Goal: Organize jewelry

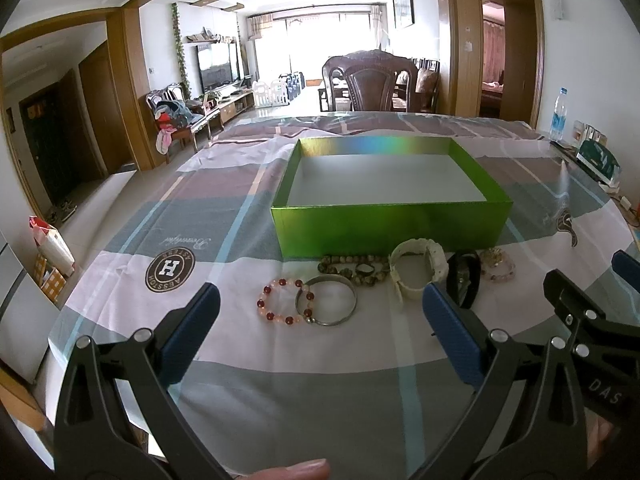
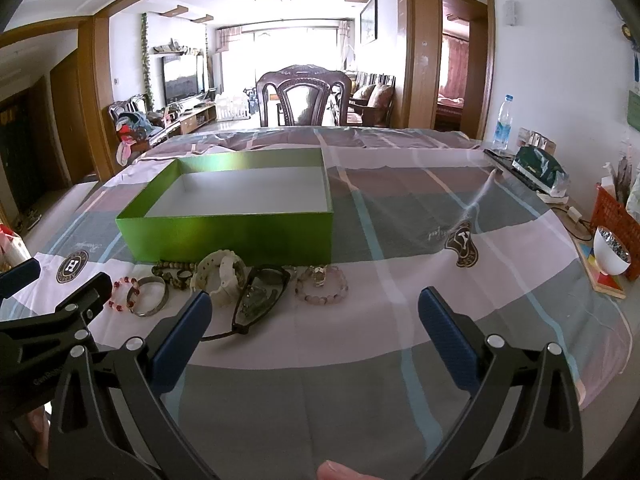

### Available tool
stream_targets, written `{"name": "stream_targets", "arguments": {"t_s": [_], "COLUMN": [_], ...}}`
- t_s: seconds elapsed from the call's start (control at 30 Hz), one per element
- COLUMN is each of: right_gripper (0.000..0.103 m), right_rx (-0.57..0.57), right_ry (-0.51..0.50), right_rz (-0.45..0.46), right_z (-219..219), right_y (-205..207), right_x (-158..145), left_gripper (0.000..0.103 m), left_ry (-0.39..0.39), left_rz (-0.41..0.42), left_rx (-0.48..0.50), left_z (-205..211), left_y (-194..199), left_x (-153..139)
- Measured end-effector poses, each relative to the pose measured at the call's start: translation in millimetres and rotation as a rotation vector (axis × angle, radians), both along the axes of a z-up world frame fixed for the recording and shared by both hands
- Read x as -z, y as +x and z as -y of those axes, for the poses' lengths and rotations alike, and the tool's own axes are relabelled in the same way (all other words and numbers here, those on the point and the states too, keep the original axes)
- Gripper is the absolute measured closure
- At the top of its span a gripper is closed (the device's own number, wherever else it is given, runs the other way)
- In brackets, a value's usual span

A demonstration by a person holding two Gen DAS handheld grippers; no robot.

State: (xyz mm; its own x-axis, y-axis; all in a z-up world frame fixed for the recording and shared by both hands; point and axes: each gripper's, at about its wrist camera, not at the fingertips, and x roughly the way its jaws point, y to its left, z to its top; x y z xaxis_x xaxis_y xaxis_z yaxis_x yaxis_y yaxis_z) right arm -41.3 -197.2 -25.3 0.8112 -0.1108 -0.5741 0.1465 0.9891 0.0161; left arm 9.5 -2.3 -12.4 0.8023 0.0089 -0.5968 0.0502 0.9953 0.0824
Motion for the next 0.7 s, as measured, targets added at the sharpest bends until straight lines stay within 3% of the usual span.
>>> {"name": "stream_targets", "arguments": {"t_s": [0.7], "right_gripper": [0.002], "right_rx": [0.004], "right_ry": [-0.007], "right_rz": [-0.013], "right_z": [-2.4], "right_y": [5.3], "right_x": [7.0], "left_gripper": [0.003], "left_ry": [0.001], "left_rz": [-0.006], "left_rx": [-0.001], "left_z": [-1.2], "left_y": [1.5], "left_x": [3.6]}}
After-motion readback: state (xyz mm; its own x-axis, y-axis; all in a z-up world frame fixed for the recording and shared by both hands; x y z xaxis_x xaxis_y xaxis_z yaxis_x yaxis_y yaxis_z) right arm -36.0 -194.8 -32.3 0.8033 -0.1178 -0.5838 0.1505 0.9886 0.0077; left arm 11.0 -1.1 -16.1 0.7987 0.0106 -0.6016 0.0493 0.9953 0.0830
